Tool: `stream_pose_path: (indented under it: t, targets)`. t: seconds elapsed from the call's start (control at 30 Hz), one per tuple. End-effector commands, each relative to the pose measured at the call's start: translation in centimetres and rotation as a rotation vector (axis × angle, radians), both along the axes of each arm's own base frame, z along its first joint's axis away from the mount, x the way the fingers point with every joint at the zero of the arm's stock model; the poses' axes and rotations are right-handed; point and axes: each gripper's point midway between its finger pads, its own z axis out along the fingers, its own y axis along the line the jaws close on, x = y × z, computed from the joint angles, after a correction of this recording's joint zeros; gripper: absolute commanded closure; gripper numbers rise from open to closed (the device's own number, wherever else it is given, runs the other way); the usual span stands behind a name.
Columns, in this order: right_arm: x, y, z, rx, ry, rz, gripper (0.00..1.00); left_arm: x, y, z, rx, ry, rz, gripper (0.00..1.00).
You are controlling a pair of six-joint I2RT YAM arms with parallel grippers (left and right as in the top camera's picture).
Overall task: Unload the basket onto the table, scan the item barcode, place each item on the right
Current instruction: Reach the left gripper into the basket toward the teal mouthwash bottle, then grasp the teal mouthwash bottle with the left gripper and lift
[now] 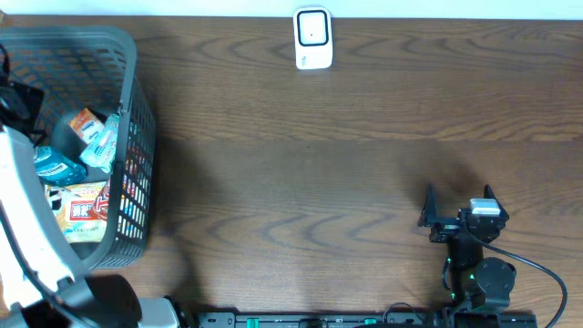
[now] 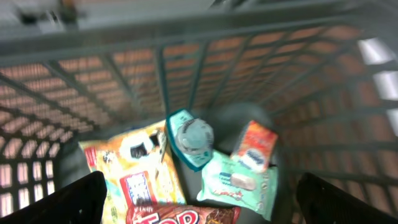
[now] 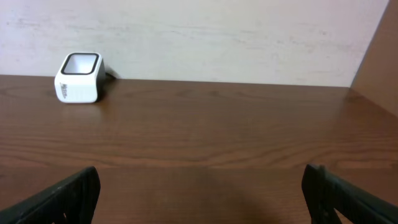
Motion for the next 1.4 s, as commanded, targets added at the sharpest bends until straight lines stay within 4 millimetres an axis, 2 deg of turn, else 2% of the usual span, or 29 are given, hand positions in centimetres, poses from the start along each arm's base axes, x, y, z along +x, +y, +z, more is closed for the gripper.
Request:
stream_pose_path:
  t: [0.0, 0.13, 0.63, 1.0, 1.27, 1.37]
  targets:
    - [0.0, 0.2, -0.1, -0.008, 0.001, 0.009, 0.01, 0.0, 0.3, -2.3, -0.123, -0.030, 0.112, 0.02]
    - [0.0, 0.2, -0.1, -0.008, 0.001, 0.009, 0.01, 0.1, 0.8, -4.5, -0.165, -0.005, 0.171, 0.02]
    - [0.0, 0.2, -0.1, -0.008, 0.001, 0.009, 0.01, 1.8, 1.9, -11.1, -0.231, 0.126, 0.182, 0.02]
    - [0.0, 0.2, -0.1, -0.008, 0.001, 0.009, 0.01, 2.2, 2.3, -14.0, -0.248, 0.179, 0.187, 0.02]
    - [0.0, 0.2, -0.1, -0.008, 0.001, 0.009, 0.01, 1.5, 3.6, -14.1, -0.168, 0.213, 0.212, 0.01]
    - [0.0, 0.2, -0.1, -0.008, 0.001, 0.009, 0.01, 1.7, 3.7, -14.1, -0.164, 0.209, 0.209, 0.16]
